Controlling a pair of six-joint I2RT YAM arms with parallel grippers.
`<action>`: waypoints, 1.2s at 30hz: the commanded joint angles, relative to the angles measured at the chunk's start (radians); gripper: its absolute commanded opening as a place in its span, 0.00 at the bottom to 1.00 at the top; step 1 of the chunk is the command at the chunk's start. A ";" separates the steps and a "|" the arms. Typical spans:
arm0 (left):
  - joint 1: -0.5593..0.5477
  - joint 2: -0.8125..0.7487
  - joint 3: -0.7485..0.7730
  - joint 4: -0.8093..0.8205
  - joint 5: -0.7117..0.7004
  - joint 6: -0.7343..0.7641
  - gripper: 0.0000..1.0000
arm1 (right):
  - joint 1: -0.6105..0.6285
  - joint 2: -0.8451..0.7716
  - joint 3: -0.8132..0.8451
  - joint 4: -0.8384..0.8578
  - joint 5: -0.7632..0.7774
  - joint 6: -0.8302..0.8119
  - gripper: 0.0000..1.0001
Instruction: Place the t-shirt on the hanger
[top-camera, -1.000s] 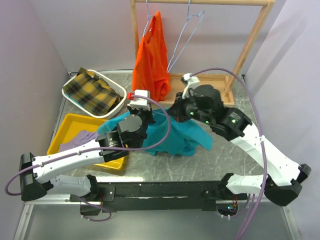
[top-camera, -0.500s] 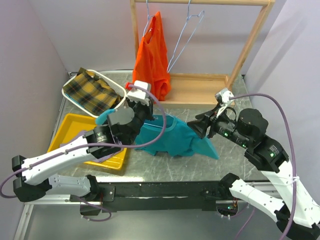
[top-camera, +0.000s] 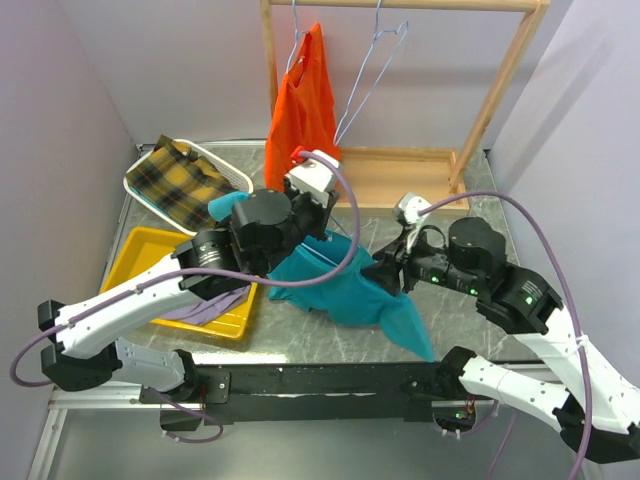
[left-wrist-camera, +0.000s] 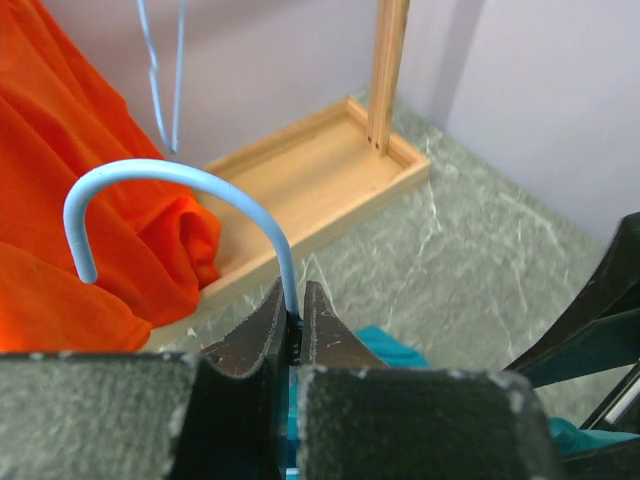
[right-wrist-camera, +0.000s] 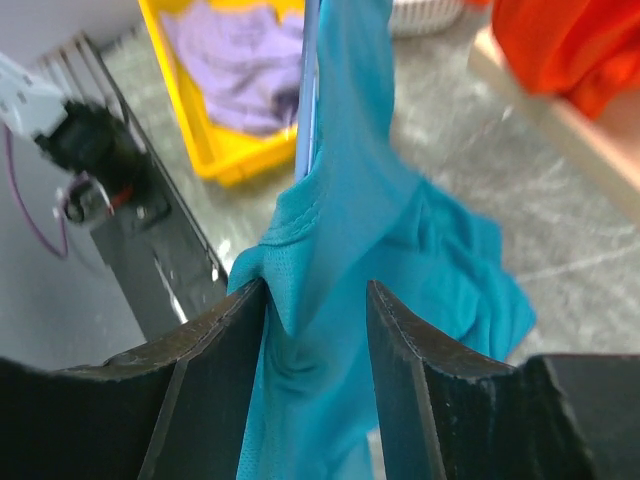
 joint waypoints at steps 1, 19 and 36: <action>-0.017 0.005 0.009 0.023 0.012 0.012 0.01 | 0.033 -0.007 0.019 -0.095 0.049 -0.003 0.52; -0.035 -0.030 -0.079 0.098 -0.023 0.024 0.01 | 0.039 -0.024 -0.021 -0.285 -0.009 0.052 0.56; -0.035 -0.003 -0.089 0.110 -0.026 0.024 0.01 | 0.085 -0.015 -0.102 -0.230 0.152 0.096 0.00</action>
